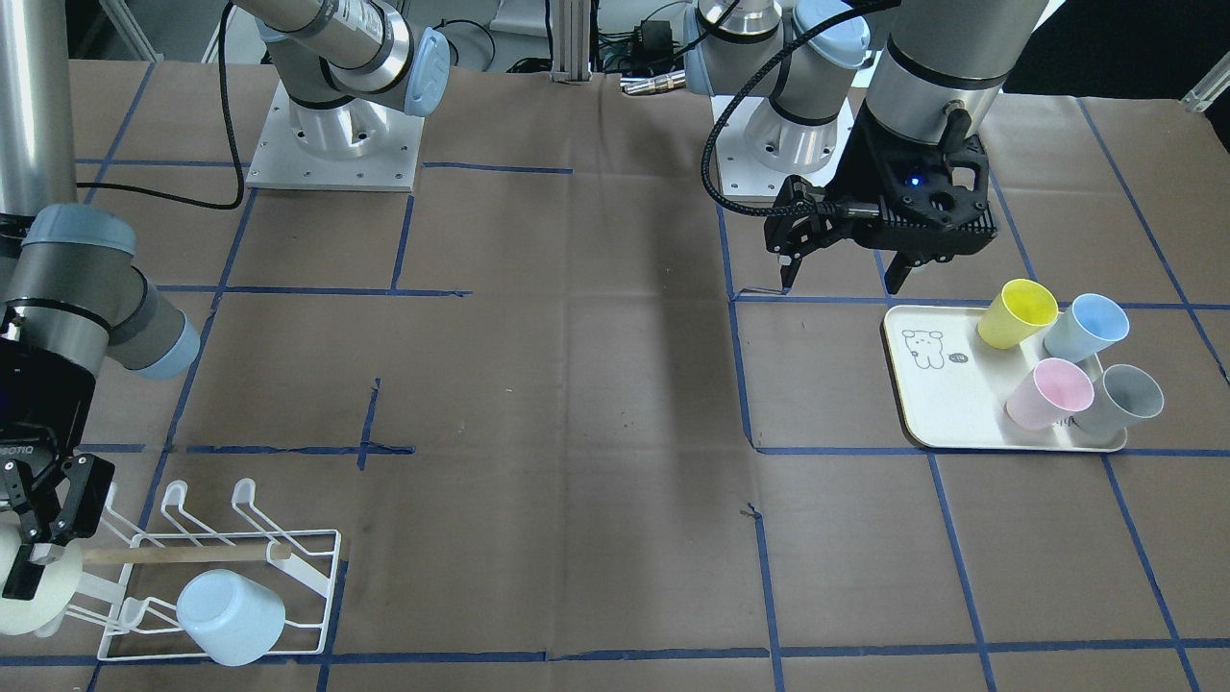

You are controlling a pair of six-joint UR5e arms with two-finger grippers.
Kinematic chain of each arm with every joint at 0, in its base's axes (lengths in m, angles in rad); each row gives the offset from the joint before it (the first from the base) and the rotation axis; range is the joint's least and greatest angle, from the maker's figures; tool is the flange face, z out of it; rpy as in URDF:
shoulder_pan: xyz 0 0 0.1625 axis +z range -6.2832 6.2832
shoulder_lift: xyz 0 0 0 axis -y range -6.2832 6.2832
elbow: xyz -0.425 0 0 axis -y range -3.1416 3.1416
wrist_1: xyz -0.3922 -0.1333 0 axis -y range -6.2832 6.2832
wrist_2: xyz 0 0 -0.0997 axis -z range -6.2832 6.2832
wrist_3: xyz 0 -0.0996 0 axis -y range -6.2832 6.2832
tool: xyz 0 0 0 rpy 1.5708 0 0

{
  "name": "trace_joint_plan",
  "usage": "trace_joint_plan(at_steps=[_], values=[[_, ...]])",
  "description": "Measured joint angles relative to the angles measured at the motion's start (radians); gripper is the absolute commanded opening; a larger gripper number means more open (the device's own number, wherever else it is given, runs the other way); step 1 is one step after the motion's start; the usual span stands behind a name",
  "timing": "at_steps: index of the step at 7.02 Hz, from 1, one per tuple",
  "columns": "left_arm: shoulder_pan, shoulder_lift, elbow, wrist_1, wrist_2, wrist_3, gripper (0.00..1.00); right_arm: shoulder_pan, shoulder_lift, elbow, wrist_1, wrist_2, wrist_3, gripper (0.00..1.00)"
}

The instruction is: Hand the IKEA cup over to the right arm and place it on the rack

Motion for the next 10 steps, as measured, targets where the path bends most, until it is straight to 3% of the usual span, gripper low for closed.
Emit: trace_joint_plan(at_steps=[3,8,9,10], values=[[-0.002,0.009,0.002,-0.004,0.000,-0.008,1.00,-0.023,0.088,-0.074,-0.006,0.045,0.001,0.18],[-0.003,0.016,0.007,-0.016,-0.002,-0.029,1.00,-0.030,0.127,-0.065,-0.018,0.071,0.002,0.19],[-0.003,0.017,0.006,-0.016,-0.003,-0.035,1.00,-0.036,0.130,-0.064,-0.017,0.077,0.003,0.24],[-0.003,0.017,0.006,-0.017,-0.004,-0.037,1.00,-0.039,0.133,-0.062,-0.017,0.080,0.004,0.73]])
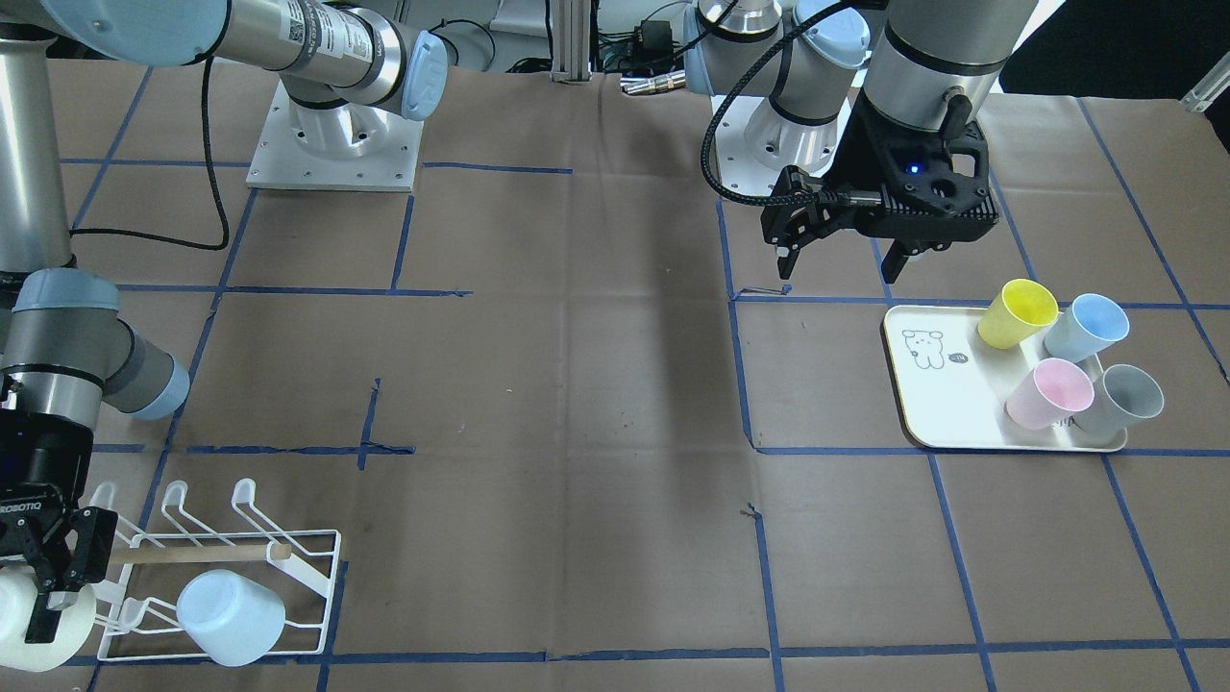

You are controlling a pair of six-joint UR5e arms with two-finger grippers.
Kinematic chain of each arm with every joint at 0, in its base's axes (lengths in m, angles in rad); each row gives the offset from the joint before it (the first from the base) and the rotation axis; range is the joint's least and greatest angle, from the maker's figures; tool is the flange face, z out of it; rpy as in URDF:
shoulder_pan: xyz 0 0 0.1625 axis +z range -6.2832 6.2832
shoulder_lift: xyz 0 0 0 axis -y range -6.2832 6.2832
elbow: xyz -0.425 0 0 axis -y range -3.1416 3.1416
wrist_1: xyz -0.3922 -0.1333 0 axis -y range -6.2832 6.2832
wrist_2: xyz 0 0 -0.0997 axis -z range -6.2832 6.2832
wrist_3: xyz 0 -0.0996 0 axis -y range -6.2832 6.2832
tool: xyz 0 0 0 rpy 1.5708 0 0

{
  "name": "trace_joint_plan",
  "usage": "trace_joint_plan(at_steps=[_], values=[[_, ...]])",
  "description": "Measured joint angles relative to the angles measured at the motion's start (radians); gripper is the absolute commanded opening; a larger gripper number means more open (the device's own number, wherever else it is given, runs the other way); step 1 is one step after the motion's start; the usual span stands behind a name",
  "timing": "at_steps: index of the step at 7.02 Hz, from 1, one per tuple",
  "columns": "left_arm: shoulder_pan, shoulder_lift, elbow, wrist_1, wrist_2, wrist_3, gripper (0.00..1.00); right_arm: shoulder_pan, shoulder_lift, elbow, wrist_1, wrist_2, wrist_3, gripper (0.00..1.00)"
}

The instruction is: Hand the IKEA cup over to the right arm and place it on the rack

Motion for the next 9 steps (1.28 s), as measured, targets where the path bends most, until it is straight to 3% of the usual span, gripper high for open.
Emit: trace_joint_plan(at_steps=[1,6,9], values=[[0.000,0.000,0.000,-0.001,0.000,-0.001,1.00,-0.001,0.002,0.001,0.000,0.001,0.000,0.99],[0.000,0.001,0.000,-0.003,0.000,-0.001,1.00,-0.001,-0.003,0.001,0.012,-0.001,0.005,1.00],[-0.001,-0.001,-0.002,-0.003,0.000,-0.001,1.00,0.000,-0.070,0.040,0.061,-0.008,0.002,1.00]])
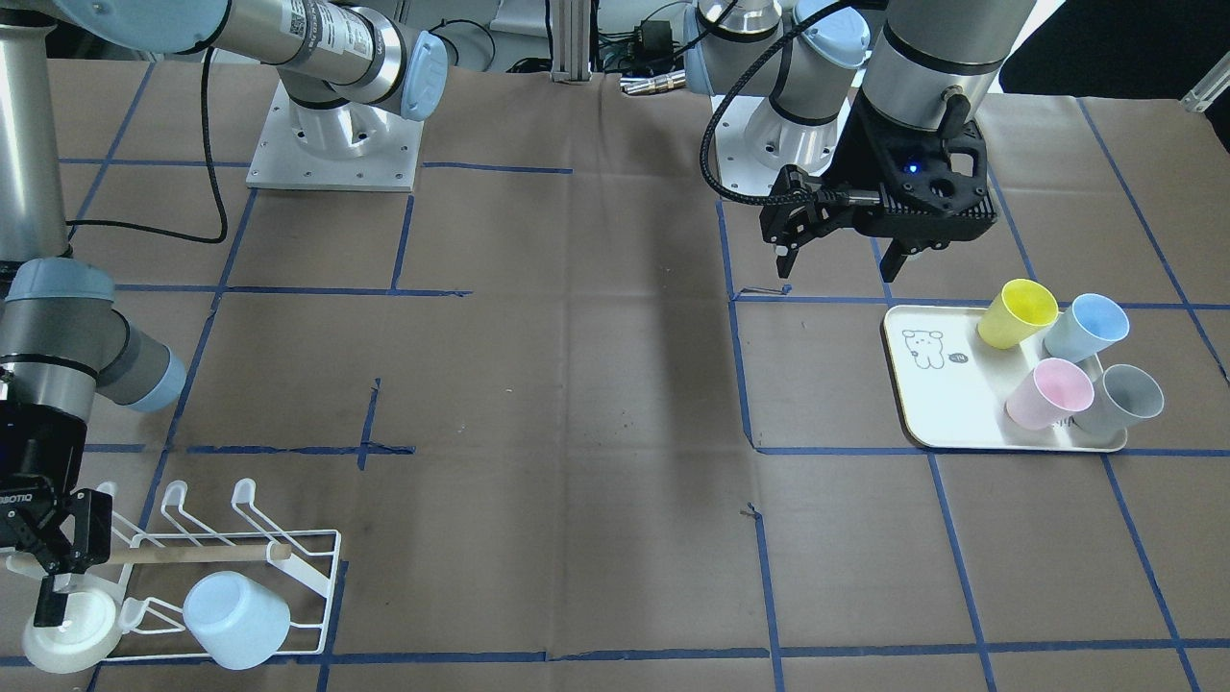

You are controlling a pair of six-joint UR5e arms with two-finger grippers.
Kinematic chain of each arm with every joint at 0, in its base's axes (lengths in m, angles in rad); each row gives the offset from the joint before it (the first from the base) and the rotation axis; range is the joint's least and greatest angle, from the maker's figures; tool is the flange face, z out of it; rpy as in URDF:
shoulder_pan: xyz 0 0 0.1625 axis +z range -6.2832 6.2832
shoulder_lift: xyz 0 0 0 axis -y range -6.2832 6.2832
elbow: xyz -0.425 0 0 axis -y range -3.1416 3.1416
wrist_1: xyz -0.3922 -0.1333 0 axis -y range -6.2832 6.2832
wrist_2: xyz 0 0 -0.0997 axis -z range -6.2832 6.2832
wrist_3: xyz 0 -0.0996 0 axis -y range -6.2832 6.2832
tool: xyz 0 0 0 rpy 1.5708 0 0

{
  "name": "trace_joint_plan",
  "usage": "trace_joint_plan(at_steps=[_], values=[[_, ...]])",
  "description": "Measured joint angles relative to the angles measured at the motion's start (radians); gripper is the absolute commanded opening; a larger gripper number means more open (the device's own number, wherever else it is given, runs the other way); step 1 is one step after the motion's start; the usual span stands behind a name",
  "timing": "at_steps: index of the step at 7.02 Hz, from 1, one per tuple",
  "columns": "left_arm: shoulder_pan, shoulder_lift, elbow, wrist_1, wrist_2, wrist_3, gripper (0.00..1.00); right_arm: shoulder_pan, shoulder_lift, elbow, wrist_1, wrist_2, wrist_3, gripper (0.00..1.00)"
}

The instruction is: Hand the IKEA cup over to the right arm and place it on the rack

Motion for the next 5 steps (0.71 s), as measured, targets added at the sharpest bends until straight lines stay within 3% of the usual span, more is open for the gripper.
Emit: trace_joint_plan(at_steps=[3,5], values=[[0.000,-0.017,-0.006,0.001,0.004,0.000,1.00,0.001,-0.161,0.076,0.266,-0.012,-0.034,1.00],[-0.001,-0.021,-0.006,0.002,0.004,0.000,1.00,0.003,-0.324,0.117,0.621,-0.041,-0.132,1.00]])
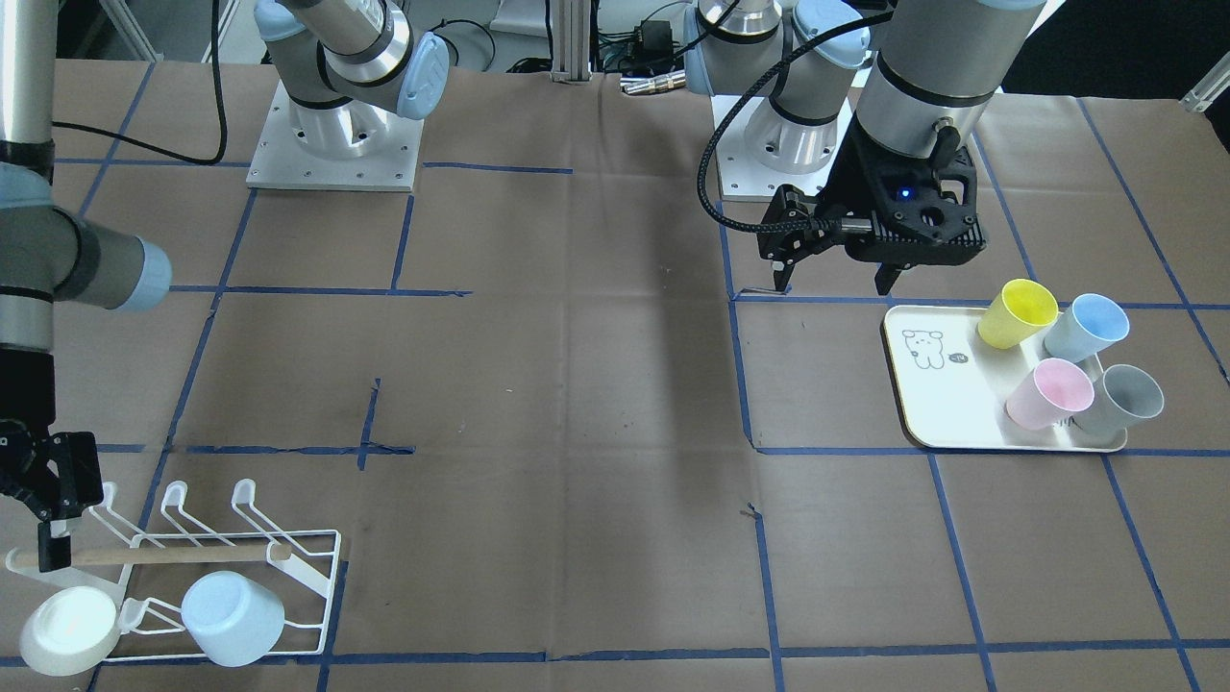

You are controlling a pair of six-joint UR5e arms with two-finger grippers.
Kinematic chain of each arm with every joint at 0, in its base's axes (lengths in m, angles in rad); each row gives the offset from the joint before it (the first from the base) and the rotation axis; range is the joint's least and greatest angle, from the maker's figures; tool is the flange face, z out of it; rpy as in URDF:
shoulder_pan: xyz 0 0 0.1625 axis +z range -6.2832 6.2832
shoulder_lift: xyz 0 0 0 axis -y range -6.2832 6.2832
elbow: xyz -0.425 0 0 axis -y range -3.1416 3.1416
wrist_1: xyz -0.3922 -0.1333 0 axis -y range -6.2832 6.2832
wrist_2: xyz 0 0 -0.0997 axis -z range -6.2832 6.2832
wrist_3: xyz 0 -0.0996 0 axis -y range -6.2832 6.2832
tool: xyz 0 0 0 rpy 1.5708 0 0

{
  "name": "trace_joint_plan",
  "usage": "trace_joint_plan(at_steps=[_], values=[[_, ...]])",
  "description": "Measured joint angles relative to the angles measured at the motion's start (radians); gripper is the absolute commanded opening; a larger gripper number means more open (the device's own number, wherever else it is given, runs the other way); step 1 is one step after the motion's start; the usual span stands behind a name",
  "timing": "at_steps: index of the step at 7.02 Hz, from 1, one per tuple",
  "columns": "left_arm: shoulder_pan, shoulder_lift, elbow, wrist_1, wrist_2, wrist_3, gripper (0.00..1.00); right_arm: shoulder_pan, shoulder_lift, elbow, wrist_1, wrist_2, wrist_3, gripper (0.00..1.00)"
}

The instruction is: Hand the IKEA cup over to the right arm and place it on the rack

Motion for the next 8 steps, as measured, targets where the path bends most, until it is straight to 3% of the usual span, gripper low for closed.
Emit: trace_joint_plan(at_steps=[4,8], values=[[0.001,-0.002,-0.001,-0.001,0.000,0.000,1.00,0.066,-0.302,0.008,0.853,-0.149,-0.036,1.00],[0.000,0.000,-0.001,-0.001,0.000,0.000,1.00,0.152,-0.495,-0.144,1.564,-0.242,-0.040,1.00]])
